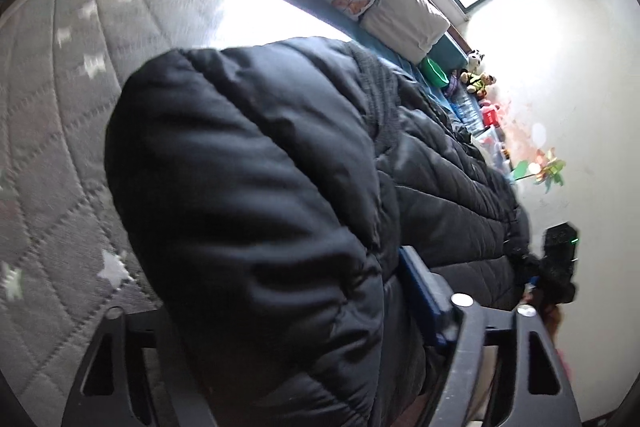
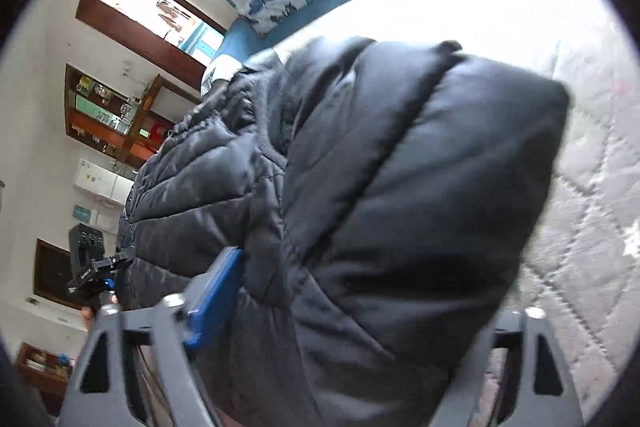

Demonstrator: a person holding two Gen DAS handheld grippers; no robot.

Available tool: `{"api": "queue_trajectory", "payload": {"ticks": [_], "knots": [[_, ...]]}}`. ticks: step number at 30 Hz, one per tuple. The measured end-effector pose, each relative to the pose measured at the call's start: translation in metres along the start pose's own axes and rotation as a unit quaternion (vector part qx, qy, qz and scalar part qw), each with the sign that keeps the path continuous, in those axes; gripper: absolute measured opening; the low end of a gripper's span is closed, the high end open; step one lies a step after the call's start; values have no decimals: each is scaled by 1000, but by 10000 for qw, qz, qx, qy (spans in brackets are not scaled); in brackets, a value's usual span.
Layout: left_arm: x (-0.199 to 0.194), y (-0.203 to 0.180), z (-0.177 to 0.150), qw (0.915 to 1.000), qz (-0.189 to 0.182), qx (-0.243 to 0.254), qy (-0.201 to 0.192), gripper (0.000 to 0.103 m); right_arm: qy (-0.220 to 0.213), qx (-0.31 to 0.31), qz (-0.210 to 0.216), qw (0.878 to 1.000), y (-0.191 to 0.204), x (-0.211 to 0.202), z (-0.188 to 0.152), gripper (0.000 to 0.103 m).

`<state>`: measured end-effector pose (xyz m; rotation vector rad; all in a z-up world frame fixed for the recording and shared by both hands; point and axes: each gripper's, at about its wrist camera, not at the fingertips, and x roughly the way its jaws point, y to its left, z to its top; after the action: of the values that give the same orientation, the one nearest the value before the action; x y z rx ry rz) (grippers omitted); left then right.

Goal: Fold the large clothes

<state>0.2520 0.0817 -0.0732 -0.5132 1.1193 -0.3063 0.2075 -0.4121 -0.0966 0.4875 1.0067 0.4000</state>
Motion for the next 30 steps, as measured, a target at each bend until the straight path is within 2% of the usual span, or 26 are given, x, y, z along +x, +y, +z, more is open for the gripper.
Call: {"api": "queue_trajectory", "payload": {"ticks": [3,5,10,14,20,21,23,26,30], "knots": [[-9,-23,-3,9989,270,332,-192,62,-163,-171,-62,9997,9,-14,-4,58],[-14,-37,-5,9980,363,439,-268,59,-256,-293,-180,9991,16,-22,-7,55],[-18,-68,-3,9977,300,546,-278,57,-492,-311,-210,9981,20,-44,-8,51],[-11,-112,1,9967,195,750,-248,57,-624,-310,-306,9971,16,-67,-9,50],[32,-202,3,9937,-47,1117,-55,56,-927,-195,-588,9938,-5,-112,-9,49],[40,-215,3,9930,-112,1174,-36,50,-981,-181,-658,9928,-11,-122,-9,49],[56,-249,2,9908,-303,1321,13,49,-1082,-180,-803,9907,-19,-137,-9,49],[90,-300,-1,9864,-226,1623,115,49,-1170,-124,-1011,9879,-32,-153,-10,49],[134,-336,-1,9850,-404,1642,341,49,-1331,136,-1250,9831,-59,-166,-11,48]]}}
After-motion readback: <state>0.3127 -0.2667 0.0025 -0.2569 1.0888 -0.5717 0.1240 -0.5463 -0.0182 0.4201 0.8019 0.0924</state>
